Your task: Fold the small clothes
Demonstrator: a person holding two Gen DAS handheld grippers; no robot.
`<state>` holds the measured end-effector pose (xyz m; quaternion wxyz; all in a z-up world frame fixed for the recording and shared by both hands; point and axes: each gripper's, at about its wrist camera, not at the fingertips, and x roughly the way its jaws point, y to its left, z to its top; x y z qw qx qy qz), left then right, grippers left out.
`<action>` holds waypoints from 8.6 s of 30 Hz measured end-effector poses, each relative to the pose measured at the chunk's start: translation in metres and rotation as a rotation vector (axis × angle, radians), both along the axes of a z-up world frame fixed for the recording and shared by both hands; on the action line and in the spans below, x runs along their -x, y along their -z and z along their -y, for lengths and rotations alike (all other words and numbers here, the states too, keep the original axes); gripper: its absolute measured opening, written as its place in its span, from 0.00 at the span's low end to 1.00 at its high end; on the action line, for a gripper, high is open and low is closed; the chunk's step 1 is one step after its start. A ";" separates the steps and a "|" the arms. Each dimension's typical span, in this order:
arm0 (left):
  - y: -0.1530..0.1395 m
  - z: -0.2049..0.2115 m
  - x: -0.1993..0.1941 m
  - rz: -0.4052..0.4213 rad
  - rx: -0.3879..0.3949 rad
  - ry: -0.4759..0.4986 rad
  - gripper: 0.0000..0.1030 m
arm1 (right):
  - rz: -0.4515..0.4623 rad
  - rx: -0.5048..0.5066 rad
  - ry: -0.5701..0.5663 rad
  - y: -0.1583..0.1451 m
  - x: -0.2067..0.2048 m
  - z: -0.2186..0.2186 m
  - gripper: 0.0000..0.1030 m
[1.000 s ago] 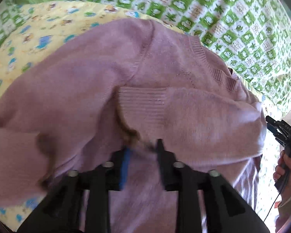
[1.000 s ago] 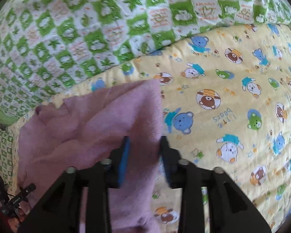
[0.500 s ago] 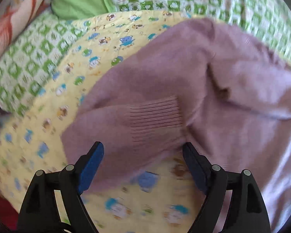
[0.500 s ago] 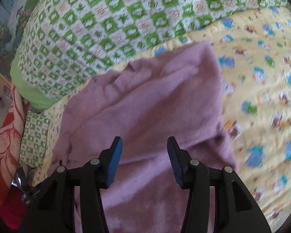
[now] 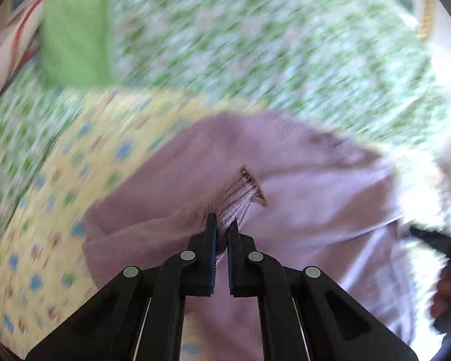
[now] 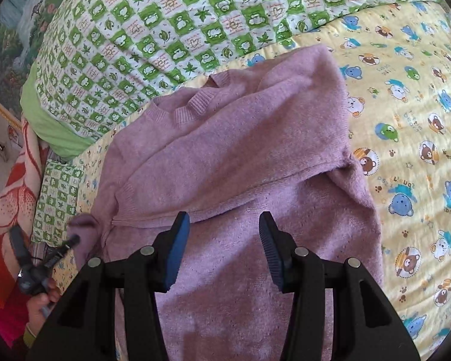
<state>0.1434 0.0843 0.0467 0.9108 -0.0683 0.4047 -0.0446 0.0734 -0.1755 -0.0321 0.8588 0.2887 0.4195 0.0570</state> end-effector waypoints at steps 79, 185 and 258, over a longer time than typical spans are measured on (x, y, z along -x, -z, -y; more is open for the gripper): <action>0.122 -0.008 -0.073 -0.205 -0.219 -0.161 0.33 | 0.451 -0.174 -0.076 -0.201 -0.106 0.000 0.10; 0.125 0.049 0.144 -0.544 -0.121 0.191 0.10 | -0.049 -0.030 -0.154 0.014 0.130 -0.072 0.23; 0.111 -0.120 0.264 -0.393 -0.172 0.204 0.31 | -0.170 0.065 0.003 0.044 0.280 0.028 0.36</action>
